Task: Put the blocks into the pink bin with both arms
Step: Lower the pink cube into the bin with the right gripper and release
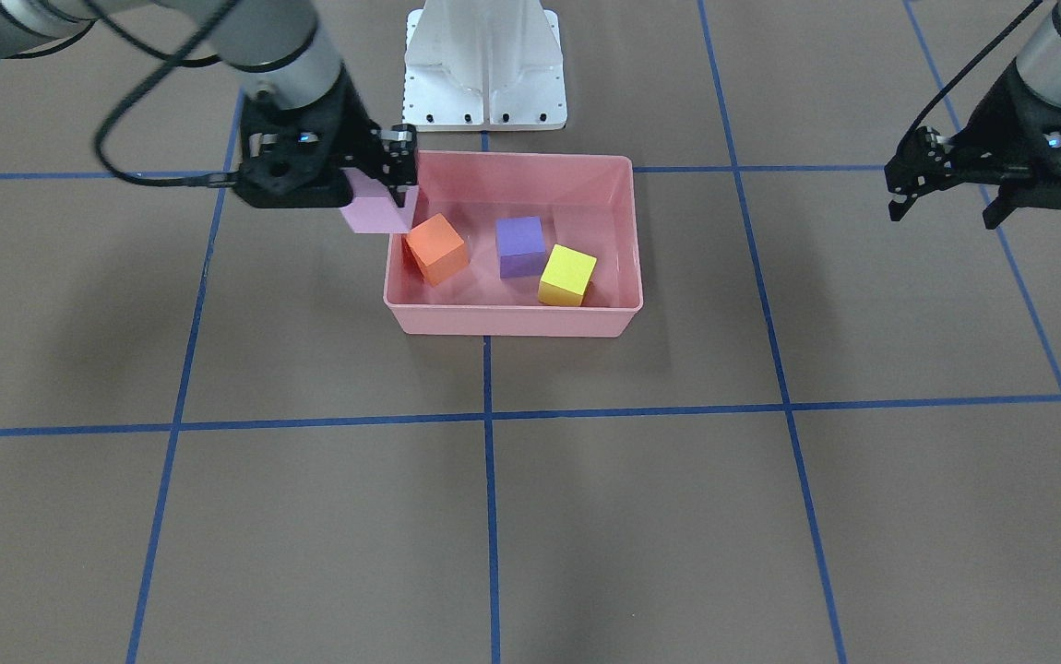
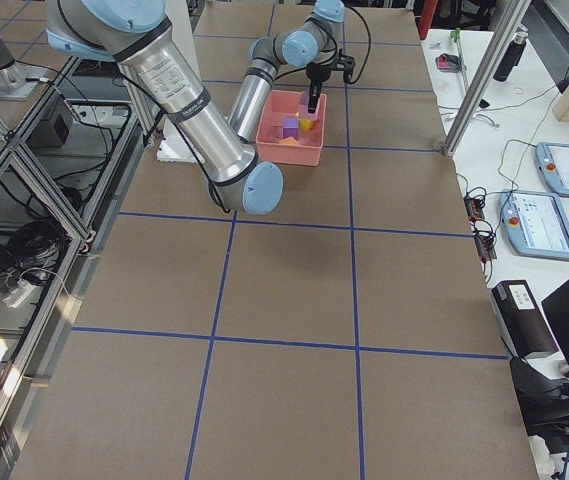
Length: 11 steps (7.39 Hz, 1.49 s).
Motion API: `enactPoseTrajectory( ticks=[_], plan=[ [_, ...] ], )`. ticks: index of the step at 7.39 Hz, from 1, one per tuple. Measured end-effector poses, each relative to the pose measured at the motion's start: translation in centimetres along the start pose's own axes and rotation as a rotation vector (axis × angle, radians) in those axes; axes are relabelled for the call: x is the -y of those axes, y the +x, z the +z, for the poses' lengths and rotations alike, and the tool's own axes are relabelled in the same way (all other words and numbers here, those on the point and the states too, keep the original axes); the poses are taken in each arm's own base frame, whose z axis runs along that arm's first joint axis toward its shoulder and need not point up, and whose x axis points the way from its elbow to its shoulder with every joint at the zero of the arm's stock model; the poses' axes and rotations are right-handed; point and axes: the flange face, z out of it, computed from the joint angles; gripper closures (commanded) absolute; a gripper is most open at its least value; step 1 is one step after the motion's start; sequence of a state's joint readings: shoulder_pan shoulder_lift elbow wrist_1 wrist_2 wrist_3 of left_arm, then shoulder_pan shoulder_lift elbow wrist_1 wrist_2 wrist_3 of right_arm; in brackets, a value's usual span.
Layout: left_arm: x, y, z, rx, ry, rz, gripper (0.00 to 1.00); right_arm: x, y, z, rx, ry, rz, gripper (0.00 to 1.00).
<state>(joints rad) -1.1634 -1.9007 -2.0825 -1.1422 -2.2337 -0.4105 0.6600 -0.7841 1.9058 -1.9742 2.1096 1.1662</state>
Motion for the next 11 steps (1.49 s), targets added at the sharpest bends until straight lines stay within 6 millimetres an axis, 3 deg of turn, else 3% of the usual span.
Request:
enactPoseTrajectory(
  ticks=[1, 3, 4, 5, 9, 10, 11],
  plan=[
    [-0.1, -0.6, 0.0, -0.01, -0.005, -0.003, 0.0, -3.4, -2.9, 3.4, -0.018, 0.01, -0.015, 1.0],
    [-0.1, -1.2, 0.0, -0.013, -0.01, -0.007, 0.0, -7.7, -5.8, 7.9, -0.033, 0.003, -0.037, 1.0],
    [-0.1, -1.4, 0.1, -0.011, -0.011, -0.009, 0.0, -9.1, -6.7, 9.0, -0.035, -0.01, -0.04, 0.86],
    [0.0, -1.6, 0.1, -0.01, -0.012, -0.008, 0.0, -10.0, -7.3, 9.8, -0.039, -0.021, -0.044, 0.01],
    [-0.1, -2.5, 0.8, -0.006, -0.018, -0.003, 0.0, -10.3, -7.6, 9.5, -0.031, -0.015, -0.052, 0.0],
    [-0.4, -3.0, 1.2, -0.008, -0.011, 0.003, 0.0, -9.5, -7.2, 8.5, -0.02, 0.0, -0.051, 0.0],
    [-0.7, -3.7, 1.4, -0.007, -0.001, 0.009, 0.0, -7.4, -5.8, 6.5, -0.006, 0.032, -0.037, 0.0]
  ],
)
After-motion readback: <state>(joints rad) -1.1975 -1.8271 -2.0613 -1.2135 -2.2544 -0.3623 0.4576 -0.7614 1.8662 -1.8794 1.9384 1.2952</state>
